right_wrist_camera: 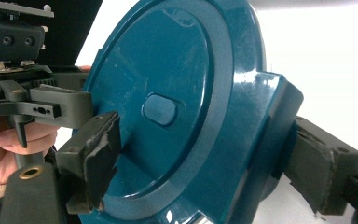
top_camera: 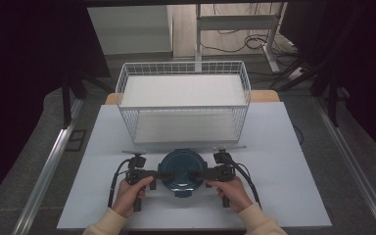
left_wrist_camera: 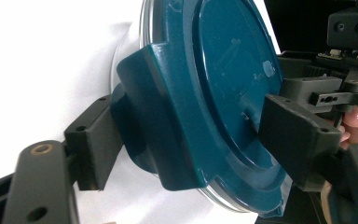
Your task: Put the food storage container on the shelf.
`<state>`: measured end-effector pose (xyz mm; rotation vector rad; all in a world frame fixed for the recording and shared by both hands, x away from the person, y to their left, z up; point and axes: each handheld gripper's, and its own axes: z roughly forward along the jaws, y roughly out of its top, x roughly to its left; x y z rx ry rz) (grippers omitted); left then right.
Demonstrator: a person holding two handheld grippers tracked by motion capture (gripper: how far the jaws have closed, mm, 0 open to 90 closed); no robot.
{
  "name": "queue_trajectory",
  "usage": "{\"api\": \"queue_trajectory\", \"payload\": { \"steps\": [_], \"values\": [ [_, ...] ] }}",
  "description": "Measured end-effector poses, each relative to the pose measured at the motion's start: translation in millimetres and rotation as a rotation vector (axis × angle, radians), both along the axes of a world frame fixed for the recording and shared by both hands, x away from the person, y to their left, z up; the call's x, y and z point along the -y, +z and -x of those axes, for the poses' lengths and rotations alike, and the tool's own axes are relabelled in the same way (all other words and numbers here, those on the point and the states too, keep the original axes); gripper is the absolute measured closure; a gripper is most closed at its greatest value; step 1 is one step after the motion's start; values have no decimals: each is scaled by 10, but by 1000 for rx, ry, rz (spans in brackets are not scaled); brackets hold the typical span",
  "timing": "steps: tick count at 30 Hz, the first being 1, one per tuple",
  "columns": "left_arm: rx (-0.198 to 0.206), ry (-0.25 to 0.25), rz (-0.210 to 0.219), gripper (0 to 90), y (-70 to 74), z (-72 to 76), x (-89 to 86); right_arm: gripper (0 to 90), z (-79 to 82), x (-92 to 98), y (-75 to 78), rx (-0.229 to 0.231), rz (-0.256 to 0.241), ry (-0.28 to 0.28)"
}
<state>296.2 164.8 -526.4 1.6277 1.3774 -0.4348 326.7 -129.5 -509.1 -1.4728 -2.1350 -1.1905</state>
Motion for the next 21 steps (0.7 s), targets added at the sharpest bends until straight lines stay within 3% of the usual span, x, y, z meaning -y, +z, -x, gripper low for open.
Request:
{"api": "queue_trajectory", "payload": {
  "steps": [6, 21],
  "values": [
    [-9, 16, -10, 265, 35, 24, 11, 229, -4, 58, -2, -23, -28, -13],
    [34, 10, -22, 338, 125, 131, -13, 330, 124, 166, 46, 36, -72, -19]
  ]
}}
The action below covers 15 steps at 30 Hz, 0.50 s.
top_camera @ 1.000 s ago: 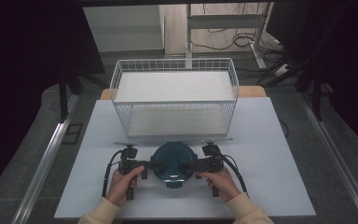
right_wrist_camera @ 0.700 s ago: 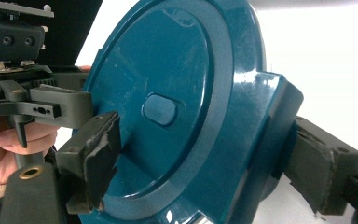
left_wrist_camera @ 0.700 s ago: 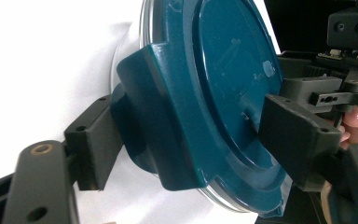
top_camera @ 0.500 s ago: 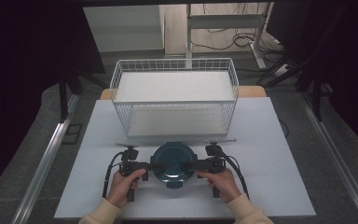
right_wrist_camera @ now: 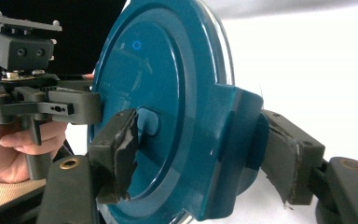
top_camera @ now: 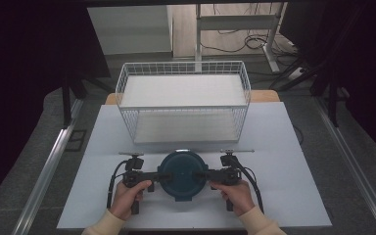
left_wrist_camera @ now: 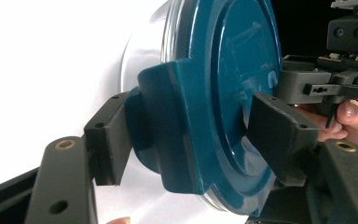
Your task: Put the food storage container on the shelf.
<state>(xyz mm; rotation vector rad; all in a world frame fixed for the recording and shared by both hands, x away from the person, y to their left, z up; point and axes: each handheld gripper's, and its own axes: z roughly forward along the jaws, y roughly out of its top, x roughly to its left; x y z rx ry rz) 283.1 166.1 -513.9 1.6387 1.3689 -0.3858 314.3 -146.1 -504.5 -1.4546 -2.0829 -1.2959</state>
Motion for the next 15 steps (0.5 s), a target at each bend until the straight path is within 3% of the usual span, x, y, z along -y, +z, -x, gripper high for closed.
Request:
{"api": "queue_trajectory", "payload": {
  "steps": [15],
  "values": [
    [34, 0, -2, 375, 49, 71, -32, 388, 65, 28, 78, 41, 1, 32]
  ]
}}
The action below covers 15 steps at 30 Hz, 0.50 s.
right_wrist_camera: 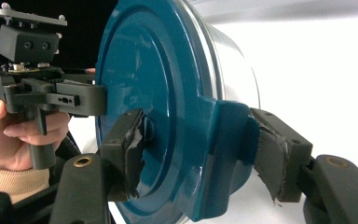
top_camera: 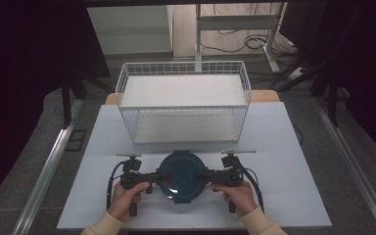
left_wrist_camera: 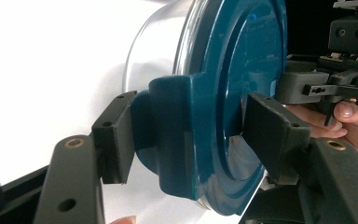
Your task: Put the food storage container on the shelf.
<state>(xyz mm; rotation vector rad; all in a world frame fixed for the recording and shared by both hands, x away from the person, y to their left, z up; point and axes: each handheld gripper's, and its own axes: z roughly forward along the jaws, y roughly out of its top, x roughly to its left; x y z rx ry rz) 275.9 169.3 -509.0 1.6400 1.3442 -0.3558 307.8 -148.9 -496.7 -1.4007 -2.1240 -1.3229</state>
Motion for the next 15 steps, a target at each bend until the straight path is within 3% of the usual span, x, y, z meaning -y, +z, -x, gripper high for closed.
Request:
{"api": "queue_trajectory", "payload": {
  "steps": [15],
  "values": [
    [45, 2, -21, 377, 81, 42, -1, 403, 27, -13, 61, 53, 1, 9]
  ]
}}
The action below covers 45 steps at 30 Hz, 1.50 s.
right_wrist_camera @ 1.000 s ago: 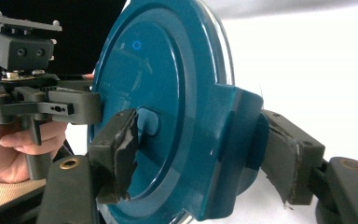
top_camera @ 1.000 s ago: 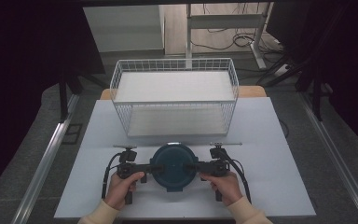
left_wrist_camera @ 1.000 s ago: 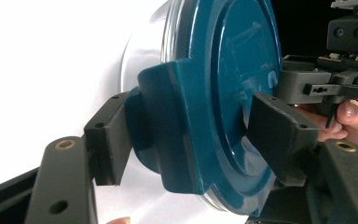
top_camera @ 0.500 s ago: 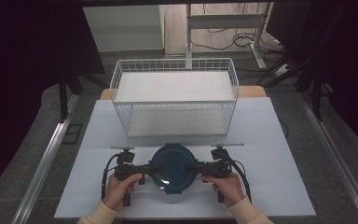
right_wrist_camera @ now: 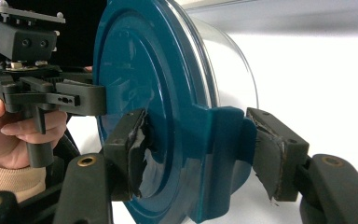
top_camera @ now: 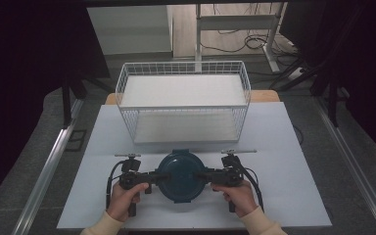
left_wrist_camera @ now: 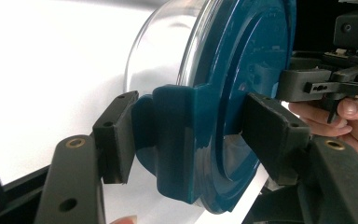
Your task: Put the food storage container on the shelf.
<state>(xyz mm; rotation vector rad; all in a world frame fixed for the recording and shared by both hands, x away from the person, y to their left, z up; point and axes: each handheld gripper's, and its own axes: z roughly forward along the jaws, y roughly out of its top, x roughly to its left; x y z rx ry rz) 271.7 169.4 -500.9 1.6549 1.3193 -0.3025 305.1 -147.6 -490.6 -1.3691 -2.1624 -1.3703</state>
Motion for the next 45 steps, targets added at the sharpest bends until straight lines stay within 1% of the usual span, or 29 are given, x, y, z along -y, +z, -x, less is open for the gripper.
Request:
{"api": "queue_trajectory", "payload": {
  "steps": [6, 12, 23, 34, 38, 42, 45],
  "values": [
    [17, -1, 7, 377, 49, 16, -3, 402, 14, -3, 75, 32, 7, 10],
    [35, 2, 5, 377, 101, 32, -9, 402, 26, -10, 119, 49, 6, 13],
    [67, 5, 8, 374, 214, 51, -25, 402, 63, -28, 250, 95, 12, 19],
    [103, -6, -1, 369, 339, -5, -42, 403, 28, -49, 375, 137, 22, 25],
    [117, -11, -7, 373, 394, -40, -53, 404, 1, -55, 423, 142, 18, 26],
    [127, -8, 4, 376, 455, -84, -66, 404, -45, -62, 495, 156, 19, 27],
    [137, -8, 3, 376, 500, -111, -68, 404, -72, -64, 549, 170, 19, 29]
  ]
}}
